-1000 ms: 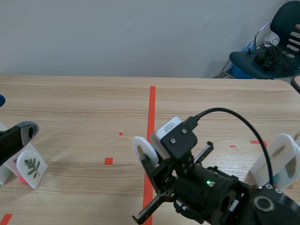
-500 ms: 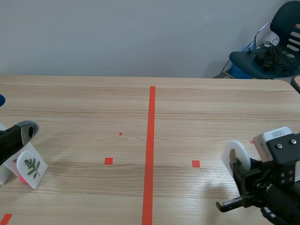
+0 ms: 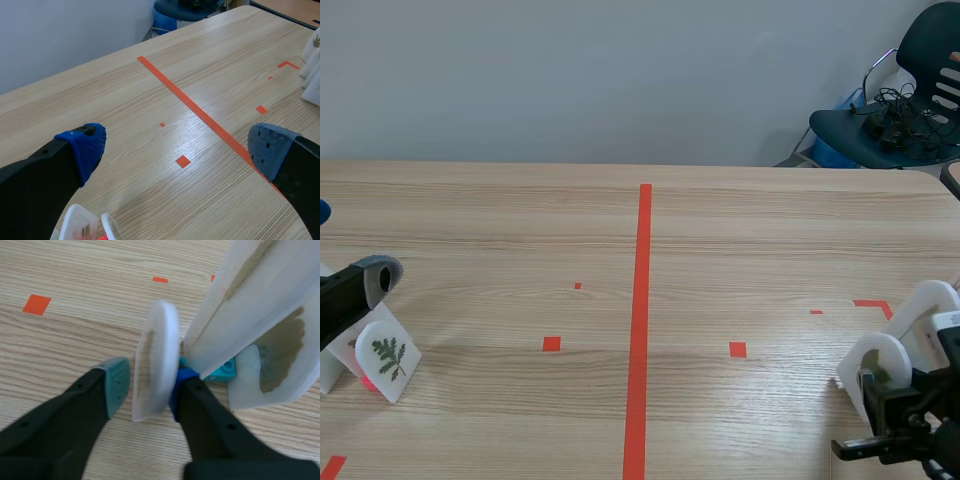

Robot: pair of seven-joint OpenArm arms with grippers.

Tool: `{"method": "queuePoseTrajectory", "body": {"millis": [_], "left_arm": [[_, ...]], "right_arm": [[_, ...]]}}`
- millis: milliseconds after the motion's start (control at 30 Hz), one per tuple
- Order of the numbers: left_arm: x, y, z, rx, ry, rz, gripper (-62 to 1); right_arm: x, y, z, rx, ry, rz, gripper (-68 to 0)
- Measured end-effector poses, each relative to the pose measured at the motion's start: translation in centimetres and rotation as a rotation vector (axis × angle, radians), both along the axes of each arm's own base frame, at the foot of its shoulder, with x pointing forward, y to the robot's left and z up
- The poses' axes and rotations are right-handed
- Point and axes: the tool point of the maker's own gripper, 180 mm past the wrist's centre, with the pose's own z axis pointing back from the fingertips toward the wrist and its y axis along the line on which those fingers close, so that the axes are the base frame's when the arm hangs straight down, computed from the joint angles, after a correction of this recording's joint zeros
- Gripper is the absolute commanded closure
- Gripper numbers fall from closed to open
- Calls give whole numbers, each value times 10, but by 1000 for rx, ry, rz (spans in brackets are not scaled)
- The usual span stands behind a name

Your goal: Do the leaf sorting experiment

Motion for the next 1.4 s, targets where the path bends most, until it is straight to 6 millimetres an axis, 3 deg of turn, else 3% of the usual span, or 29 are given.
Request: {"method": "queuePoseTrajectory", "body": {"millis": [167, 267, 433, 567, 700, 767, 867, 1000, 1100, 1400], "left_arm": [[0, 0, 0, 0, 0, 0, -598], [0, 0, 0, 0, 0, 0, -598], [0, 0, 0, 0, 0, 0, -598], [0, 0, 0, 0, 0, 0, -598], [0, 0, 0, 0, 0, 0, -598], [0, 0, 0, 0, 0, 0, -598], [0, 0, 0, 0, 0, 0, -598], [0, 0, 0, 1, 1, 0, -598], [0, 0, 0, 1, 0, 0, -598], [0, 0, -2, 6, 8, 0, -598]], "right_arm": [[7, 4, 13, 9, -64, 16, -326], [16, 18, 32, 34, -111, 72, -352], [40, 44, 99, 94, -261, 147, -374], [51, 62, 156, 93, -359, 194, -447], [50, 75, 182, 104, -337, 242, -568], [46, 79, 187, 97, -333, 283, -613], [33, 81, 177, 78, -274, 344, -679], [5, 84, 154, 27, -156, 441, -679], [-12, 90, 151, 18, -116, 508, -679], [-8, 94, 161, 52, -156, 499, -679]]}}
